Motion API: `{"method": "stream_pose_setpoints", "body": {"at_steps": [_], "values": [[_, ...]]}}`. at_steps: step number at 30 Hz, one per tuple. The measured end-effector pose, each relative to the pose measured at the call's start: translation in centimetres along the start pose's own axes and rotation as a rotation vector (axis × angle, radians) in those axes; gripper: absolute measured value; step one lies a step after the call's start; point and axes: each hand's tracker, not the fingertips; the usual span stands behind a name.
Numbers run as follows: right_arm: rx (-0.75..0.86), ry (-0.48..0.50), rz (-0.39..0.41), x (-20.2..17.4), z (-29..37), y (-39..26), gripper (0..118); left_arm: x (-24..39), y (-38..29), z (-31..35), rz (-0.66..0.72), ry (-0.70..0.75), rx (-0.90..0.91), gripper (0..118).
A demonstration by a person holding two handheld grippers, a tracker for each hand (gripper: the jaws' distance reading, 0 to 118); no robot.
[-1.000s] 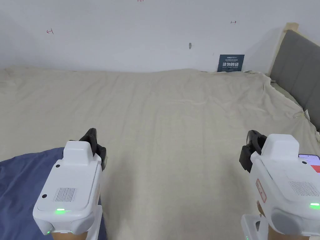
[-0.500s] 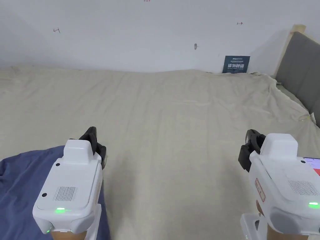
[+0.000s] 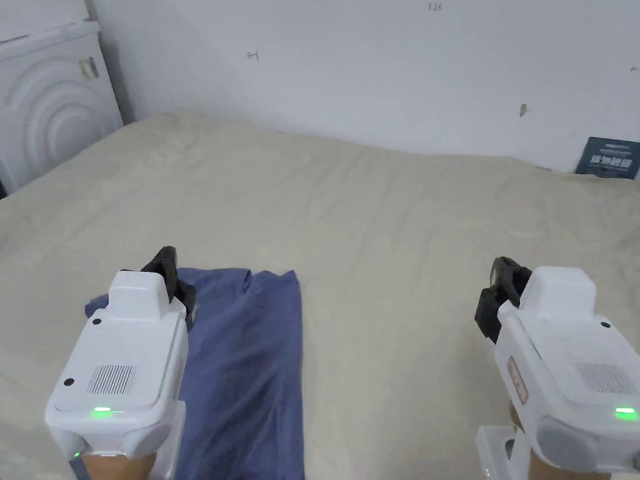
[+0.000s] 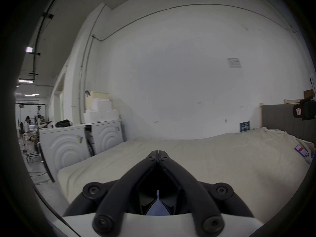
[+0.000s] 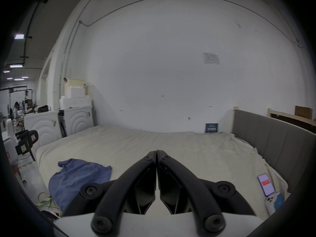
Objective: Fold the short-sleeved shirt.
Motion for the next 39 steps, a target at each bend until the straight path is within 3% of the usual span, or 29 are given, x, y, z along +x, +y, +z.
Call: {"method": "stream_pose_setpoints", "body": {"at_steps": [10,18,29,39], "values": [[-0.001,0.188,0.007,-8.2,-2.7,-0.2,0,-8.2,-0.6,3.0,-0.032,0.178,-0.031,0],[-0.025,0.265,0.017,-11.8,-3.2,-0.9,0,-10.8,-1.5,4.7,-0.033,0.246,-0.061,0],[-0.03,0.25,0.023,-11.3,-3.2,-1.0,0,-10.4,-2.0,3.6,-0.021,0.219,-0.083,0],[-0.035,0.199,0.031,-9.1,-3.7,-0.8,0,-8.6,-2.8,-2.9,0.124,0.003,-0.31,0]]}}
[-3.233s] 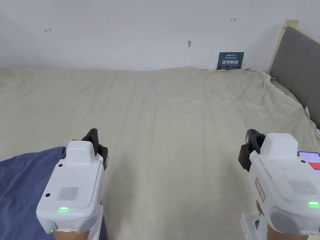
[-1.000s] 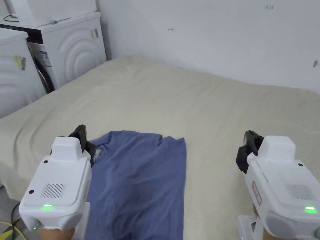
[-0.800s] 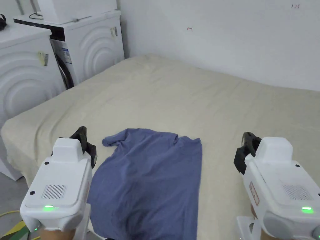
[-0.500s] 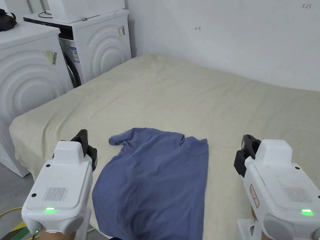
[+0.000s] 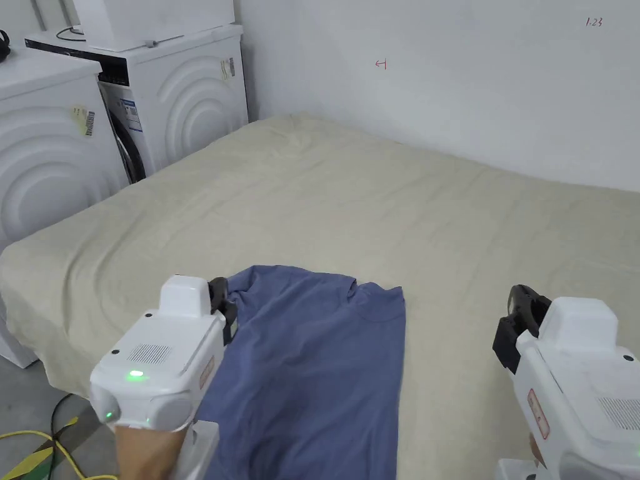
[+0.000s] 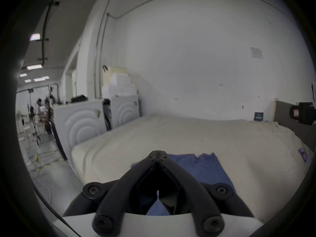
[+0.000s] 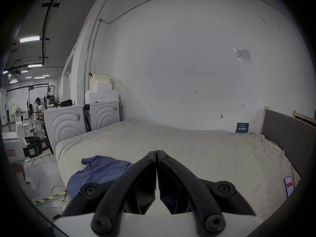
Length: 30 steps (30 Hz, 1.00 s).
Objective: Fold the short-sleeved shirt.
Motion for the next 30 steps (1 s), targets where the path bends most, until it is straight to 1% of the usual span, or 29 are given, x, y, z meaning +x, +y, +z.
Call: {"method": "stream_pose_setpoints", "body": {"at_steps": [1,2,3,4,5,8,9,10,11,12,16,17,20,21,22,23,24,25,26,27,28,29,30], "values": [[-0.003,-0.007,0.001,0.2,-0.1,-0.1,0,0.1,0.0,-1.3,0.007,-0.022,-0.069,0],[-0.006,-0.011,0.002,0.4,-0.2,-0.2,0,0.3,-0.1,-2.2,0.009,-0.031,-0.085,0],[-0.009,-0.017,0.002,0.7,-0.3,-0.2,0,0.6,-0.4,-3.3,0.005,-0.036,-0.123,3],[-0.014,-0.022,0.002,0.9,-0.4,-0.4,0,0.9,-0.5,-4.5,0.001,-0.045,-0.174,7],[-0.019,-0.026,0.002,1.1,-0.5,-0.5,0,1.0,-0.6,-5.7,0.007,-0.046,-0.22,15],[-0.035,-0.04,0.002,1.0,-0.5,-0.5,0,1.2,-1.2,-9.6,0.081,-0.081,-0.385,70],[-0.04,-0.046,0.001,1.1,-0.5,-0.6,0,1.4,-1.5,-10.7,0.092,-0.086,-0.445,85],[-0.045,-0.05,0.0,1.3,-0.6,-0.7,0,1.6,-2.1,-11.8,0.084,-0.095,-0.473,95],[-0.05,-0.054,0.0,1.6,-0.8,-0.8,0,2.0,-2.7,-12.7,0.06,-0.098,-0.509,101],[-0.056,-0.059,0.0,1.7,-0.9,-0.9,0,2.4,-3.2,-13.6,0.03,-0.099,-0.543,103],[-0.079,-0.079,0.002,2.5,-1.4,-1.6,0,4.4,-5.3,-16.0,-0.025,-0.101,-0.684,103],[-0.086,-0.084,0.004,2.7,-1.4,-1.8,0,4.0,-6.7,-17.7,-0.032,-0.102,-0.701,103],[-0.105,-0.095,0.007,3.1,-1.6,-2.3,0,4.7,-8.4,-19.4,-0.062,-0.1,-0.742,103],[-0.113,-0.099,0.008,3.2,-1.6,-2.5,0,5.4,-8.3,-18.9,-0.069,-0.092,-0.76,101],[-0.118,-0.102,0.01,3.5,-1.6,-2.7,0,5.5,-8.7,-19.3,-0.065,-0.082,-0.777,96],[-0.123,-0.106,0.011,3.9,-1.7,-3.0,0,5.6,-8.9,-19.5,-0.061,-0.088,-0.793,87],[-0.128,-0.109,0.011,4.1,-1.7,-3.2,0,5.6,-9.2,-19.6,-0.049,-0.107,-0.818,71],[-0.132,-0.112,0.011,4.3,-1.6,-3.3,0,5.6,-9.5,-19.6,-0.039,-0.116,-0.827,67],[-0.135,-0.114,0.01,4.4,-1.6,-3.4,0,5.8,-9.4,-19.4,-0.051,-0.103,-0.812,66],[-0.138,-0.117,0.009,4.5,-1.5,-3.4,0,6.0,-9.2,-19.3,-0.063,-0.104,-0.809,60],[-0.14,-0.12,0.007,4.6,-1.5,-3.5,0,6.1,-9.0,-19.2,-0.075,-0.104,-0.81,47],[-0.141,-0.122,0.004,4.6,-1.4,-3.5,0,6.0,-9.0,-19.4,-0.087,-0.103,-0.802,31],[-0.142,-0.123,0.001,4.7,-1.4,-3.5,0,6.1,-9.0,-19.3,-0.099,-0.104,-0.792,11]]}}
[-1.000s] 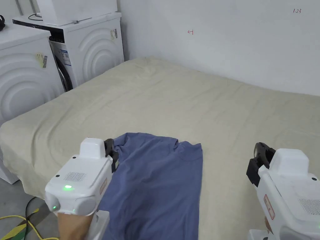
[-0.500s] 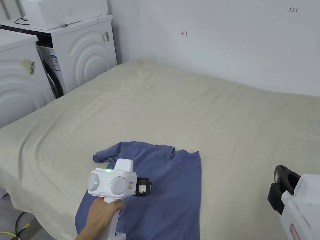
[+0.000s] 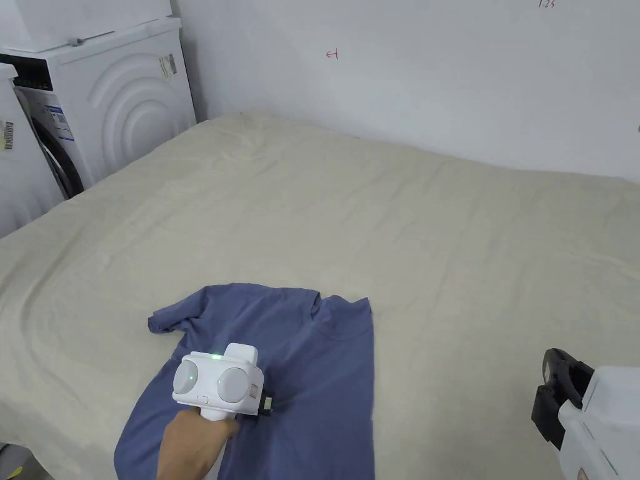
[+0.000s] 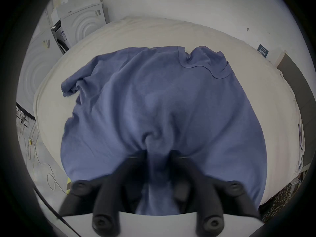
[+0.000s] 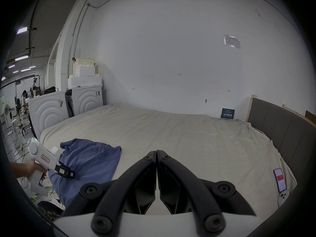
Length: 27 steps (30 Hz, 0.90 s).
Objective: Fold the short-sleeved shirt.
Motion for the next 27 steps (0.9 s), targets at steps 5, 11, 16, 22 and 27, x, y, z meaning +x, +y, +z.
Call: {"method": "stream_pose_setpoints", "body": {"at_steps": [5,11,16,22,27], "values": [[0.003,-0.002,-0.002,0.0,1.0,0.6,0,-0.1,-0.4,1.2,-0.005,0.001,0.042,0],[0.028,-0.014,-0.01,1.0,2.6,1.3,0,-3.1,0.2,5.9,0.23,-0.18,0.153,0],[0.055,-0.042,-0.029,2.5,4.7,1.8,0,-1.8,2.0,9.9,0.177,-0.25,0.247,0],[0.09,-0.093,-0.049,5.4,6.8,1.9,0,4.5,6.2,15.2,0.014,-0.317,0.358,0],[0.116,-0.156,-0.044,8.6,8.9,1.7,0,10.8,9.4,19.2,-0.1,-0.417,0.441,0]]}}
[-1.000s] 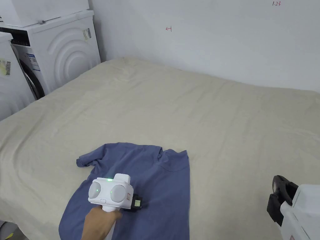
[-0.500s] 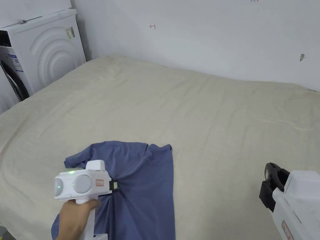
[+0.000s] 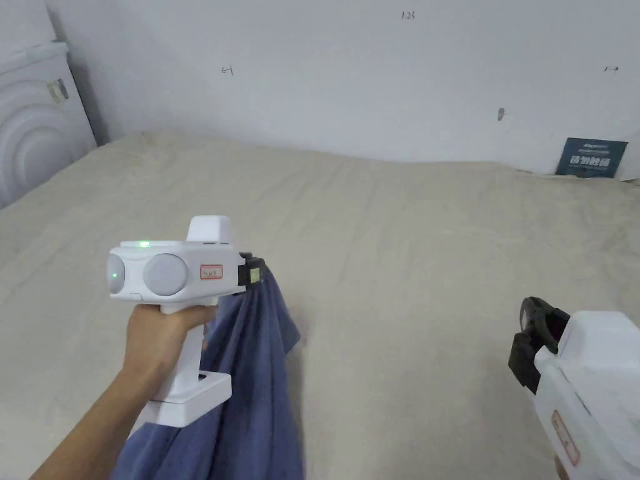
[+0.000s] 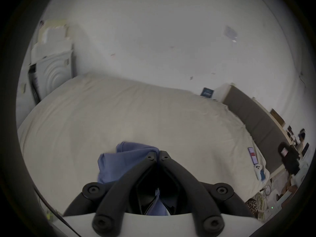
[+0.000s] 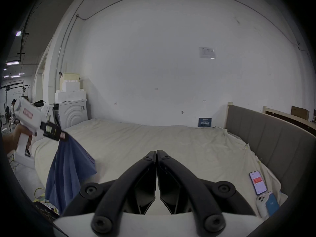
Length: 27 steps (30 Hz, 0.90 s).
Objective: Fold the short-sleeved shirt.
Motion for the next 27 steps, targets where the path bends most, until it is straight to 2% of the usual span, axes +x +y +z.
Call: {"method": "stream_pose_setpoints", "body": {"at_steps": [9,16,23,27], "values": [[0.049,-0.135,-0.01,5.3,3.5,1.4,0,12.6,5.2,-0.5,-0.191,-0.197,0.085,0],[0.061,-0.219,-0.014,8.3,5.8,1.8,0,20.4,6.3,-1.1,-0.265,-0.344,0.105,0],[0.051,-0.269,-0.022,10.1,6.8,1.2,0,23.8,2.7,-3.9,-0.302,-0.465,0.044,0],[0.037,-0.279,-0.028,10.0,7.1,0.8,0,24.5,-2.4,-7.6,-0.33,-0.454,-0.085,0]]}}
